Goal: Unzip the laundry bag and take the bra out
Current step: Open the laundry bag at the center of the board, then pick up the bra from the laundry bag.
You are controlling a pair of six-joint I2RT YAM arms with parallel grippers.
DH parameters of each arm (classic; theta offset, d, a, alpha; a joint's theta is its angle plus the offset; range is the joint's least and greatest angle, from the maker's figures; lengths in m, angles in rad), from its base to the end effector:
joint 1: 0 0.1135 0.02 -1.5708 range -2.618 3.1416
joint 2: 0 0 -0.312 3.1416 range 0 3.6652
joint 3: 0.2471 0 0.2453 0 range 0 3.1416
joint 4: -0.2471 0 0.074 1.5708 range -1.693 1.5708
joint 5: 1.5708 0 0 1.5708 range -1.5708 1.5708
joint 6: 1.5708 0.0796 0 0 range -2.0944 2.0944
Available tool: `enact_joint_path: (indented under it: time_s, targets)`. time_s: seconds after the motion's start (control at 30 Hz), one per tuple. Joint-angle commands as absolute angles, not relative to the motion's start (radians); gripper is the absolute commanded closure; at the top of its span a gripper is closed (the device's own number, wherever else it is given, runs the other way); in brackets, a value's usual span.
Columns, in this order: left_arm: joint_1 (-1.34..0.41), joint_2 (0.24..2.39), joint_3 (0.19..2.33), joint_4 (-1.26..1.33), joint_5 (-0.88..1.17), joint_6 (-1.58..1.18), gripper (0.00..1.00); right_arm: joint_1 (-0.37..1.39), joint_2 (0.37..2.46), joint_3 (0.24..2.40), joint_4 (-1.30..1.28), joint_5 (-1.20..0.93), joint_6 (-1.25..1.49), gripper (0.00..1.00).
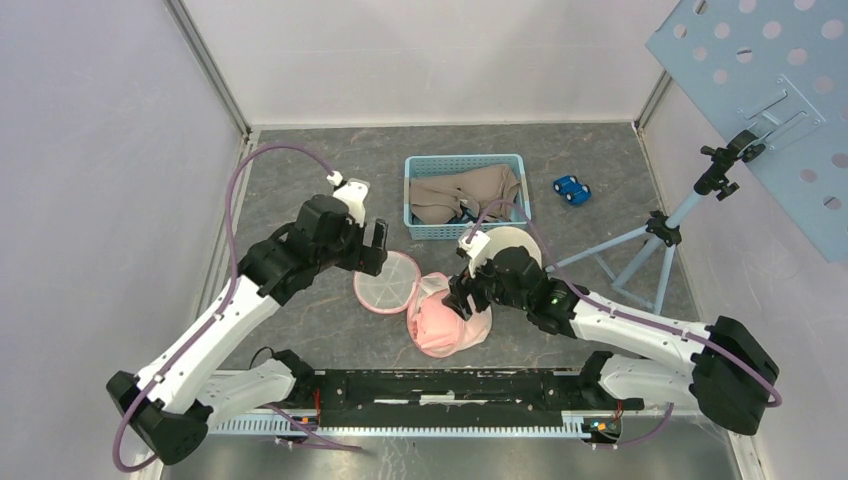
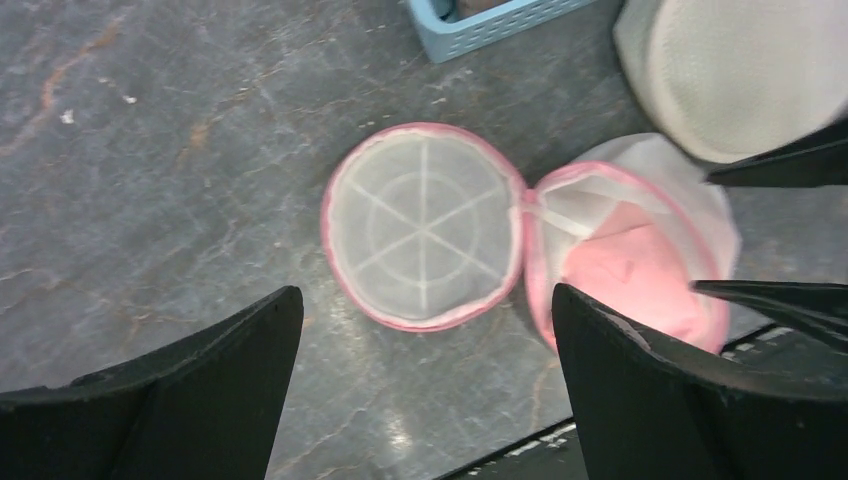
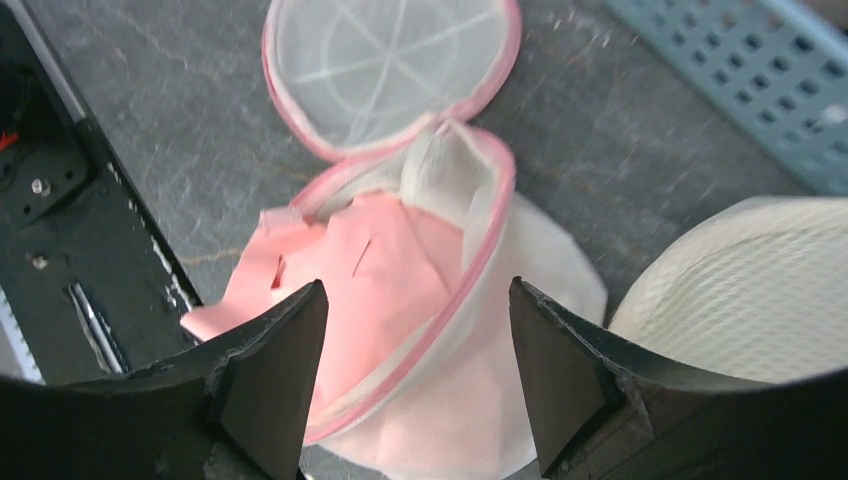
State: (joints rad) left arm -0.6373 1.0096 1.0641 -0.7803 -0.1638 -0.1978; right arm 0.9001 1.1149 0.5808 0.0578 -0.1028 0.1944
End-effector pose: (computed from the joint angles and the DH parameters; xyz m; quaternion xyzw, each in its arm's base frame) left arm 0.1703 -0.1099 0.3493 0.1654 0.8945 -0.0975 0.4038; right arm 0.1515 0.2041 0.2540 -0.3198 0.7911 0.3079 0.4209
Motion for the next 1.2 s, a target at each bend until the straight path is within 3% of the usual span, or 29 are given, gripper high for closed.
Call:
enact_joint_path:
  time_s: [0.0,0.27,0.37,0.43,0.6,0.7,1.17]
  targets:
    - [-0.653,0.972,1.038,-0.689,0.023,-0.337,0.00,0.920,1.136,0.537,0.064,-0.108,0.233,0.27]
    - [-0.792,0.928,0.782,-0.513,0.088,-0.519,0.00,0.922,1.150,0.511,0.045,-0.053,0.238,0.28]
    - [-0.898,0.966,0.767,-0.506,-0.088,-0.554,0.02,0.921,1.144,0.508,0.034,-0.027,0.234,0.28]
    - [-0.967,1.014,0.787,-0.518,-0.169,-0.539,0.09,0.921,1.131,0.505,0.023,-0.006,0.232,0.28]
    - [-1.099,1.159,0.840,-0.517,-0.188,-0.492,0.41,0.904,1.074,0.498,0.001,0.031,0.222,0.28]
    - [-1.171,1.201,0.867,-0.515,-0.201,-0.459,0.49,0.893,1.025,0.483,-0.042,0.037,0.235,0.28]
    - [-1.294,1.347,0.949,-0.574,-0.189,-0.274,0.44,0.878,0.953,0.413,-0.169,0.130,0.259,0.29]
